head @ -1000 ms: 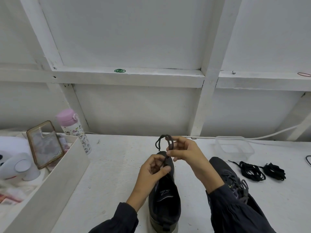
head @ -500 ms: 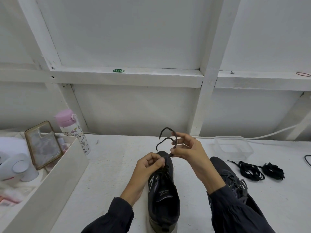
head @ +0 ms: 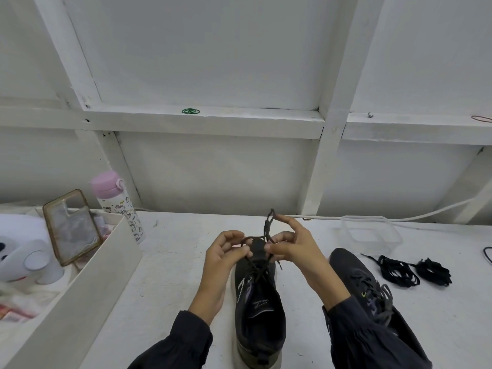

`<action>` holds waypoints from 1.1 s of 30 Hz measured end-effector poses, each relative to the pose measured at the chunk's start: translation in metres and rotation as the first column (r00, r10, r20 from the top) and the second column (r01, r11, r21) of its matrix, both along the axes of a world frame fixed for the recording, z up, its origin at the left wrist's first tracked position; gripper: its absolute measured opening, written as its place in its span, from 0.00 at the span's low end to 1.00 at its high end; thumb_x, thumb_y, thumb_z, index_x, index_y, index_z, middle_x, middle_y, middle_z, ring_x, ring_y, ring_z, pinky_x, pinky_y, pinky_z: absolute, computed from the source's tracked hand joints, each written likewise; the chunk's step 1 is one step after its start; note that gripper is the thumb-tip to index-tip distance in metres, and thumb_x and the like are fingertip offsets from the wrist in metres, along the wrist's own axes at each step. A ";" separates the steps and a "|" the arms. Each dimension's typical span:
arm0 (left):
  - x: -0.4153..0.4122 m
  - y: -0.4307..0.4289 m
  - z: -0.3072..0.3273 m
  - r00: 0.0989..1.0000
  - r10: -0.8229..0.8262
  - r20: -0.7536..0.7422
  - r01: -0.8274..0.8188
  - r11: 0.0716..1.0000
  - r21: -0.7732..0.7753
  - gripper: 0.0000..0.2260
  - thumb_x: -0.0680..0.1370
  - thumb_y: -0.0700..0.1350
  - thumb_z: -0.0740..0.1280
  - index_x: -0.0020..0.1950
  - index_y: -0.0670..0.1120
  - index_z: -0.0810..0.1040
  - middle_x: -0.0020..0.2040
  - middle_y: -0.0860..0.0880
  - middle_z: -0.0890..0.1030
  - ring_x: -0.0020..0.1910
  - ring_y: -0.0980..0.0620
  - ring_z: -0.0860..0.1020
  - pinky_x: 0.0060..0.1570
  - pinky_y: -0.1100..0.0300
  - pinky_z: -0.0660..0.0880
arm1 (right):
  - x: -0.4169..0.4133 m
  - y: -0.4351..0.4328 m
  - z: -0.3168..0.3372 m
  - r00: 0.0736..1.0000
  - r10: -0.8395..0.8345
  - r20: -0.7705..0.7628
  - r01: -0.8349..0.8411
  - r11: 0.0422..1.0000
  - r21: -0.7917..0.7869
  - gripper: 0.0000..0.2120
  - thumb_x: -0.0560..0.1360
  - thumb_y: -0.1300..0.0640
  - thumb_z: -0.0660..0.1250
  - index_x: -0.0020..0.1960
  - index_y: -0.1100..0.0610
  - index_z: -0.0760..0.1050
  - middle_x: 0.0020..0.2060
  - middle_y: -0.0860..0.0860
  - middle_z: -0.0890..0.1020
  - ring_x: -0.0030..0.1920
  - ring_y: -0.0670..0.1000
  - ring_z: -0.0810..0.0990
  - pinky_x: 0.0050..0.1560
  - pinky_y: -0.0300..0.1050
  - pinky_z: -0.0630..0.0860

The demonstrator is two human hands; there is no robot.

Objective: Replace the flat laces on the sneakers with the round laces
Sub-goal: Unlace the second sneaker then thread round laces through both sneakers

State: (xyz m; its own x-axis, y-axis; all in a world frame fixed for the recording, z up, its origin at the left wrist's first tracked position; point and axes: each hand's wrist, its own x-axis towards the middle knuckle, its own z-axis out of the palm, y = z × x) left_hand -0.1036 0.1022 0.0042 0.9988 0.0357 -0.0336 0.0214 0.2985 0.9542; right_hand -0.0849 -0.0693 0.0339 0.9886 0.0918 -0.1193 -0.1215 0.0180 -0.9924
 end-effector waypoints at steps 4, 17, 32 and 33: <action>0.000 0.013 -0.001 0.999 0.031 -0.013 -0.033 0.963 -0.266 0.12 0.74 0.29 0.67 0.54 0.41 0.75 0.42 0.46 0.79 0.39 0.48 0.77 0.52 0.55 0.77 | 0.001 -0.015 0.000 0.992 -0.125 -0.005 0.124 0.986 0.115 0.30 0.72 0.73 0.68 0.70 0.57 0.68 0.38 0.59 0.79 0.39 0.53 0.81 0.40 0.45 0.80; 0.008 0.077 -0.052 0.962 0.201 -0.182 -0.125 0.924 0.361 0.03 0.78 0.39 0.68 0.51 0.42 0.80 0.41 0.42 0.79 0.30 0.51 0.78 0.44 0.53 0.81 | 0.001 -0.061 -0.019 0.993 -0.095 -0.072 0.072 0.960 -0.272 0.07 0.78 0.62 0.66 0.50 0.63 0.82 0.32 0.54 0.81 0.29 0.50 0.78 0.29 0.40 0.74; 0.038 0.077 -0.082 0.998 0.059 -0.015 -0.001 0.264 0.964 0.09 0.77 0.53 0.67 0.56 0.53 0.76 0.61 0.52 0.73 0.61 0.51 0.70 0.54 0.57 0.67 | 0.026 -0.085 -0.045 0.975 -0.148 -0.168 -0.021 0.684 -0.729 0.05 0.76 0.64 0.65 0.51 0.62 0.78 0.35 0.59 0.82 0.28 0.56 0.83 0.27 0.43 0.78; 0.043 0.072 -0.084 1.000 0.007 0.006 -0.007 0.264 0.965 0.13 0.78 0.51 0.66 0.62 0.52 0.74 0.64 0.51 0.72 0.63 0.50 0.69 0.57 0.56 0.67 | 0.032 -0.084 -0.048 0.974 -0.164 -0.153 -0.005 0.667 -0.745 0.07 0.76 0.65 0.64 0.52 0.62 0.78 0.36 0.59 0.82 0.29 0.57 0.83 0.28 0.44 0.79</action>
State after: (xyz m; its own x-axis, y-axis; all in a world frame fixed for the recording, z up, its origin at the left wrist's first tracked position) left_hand -0.0609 0.1747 -0.0799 0.9983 0.0492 0.0312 0.0246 -0.8416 0.5395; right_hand -0.0534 -0.1533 -0.0140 0.9361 -0.1878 -0.2974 -0.3413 -0.6895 -0.6389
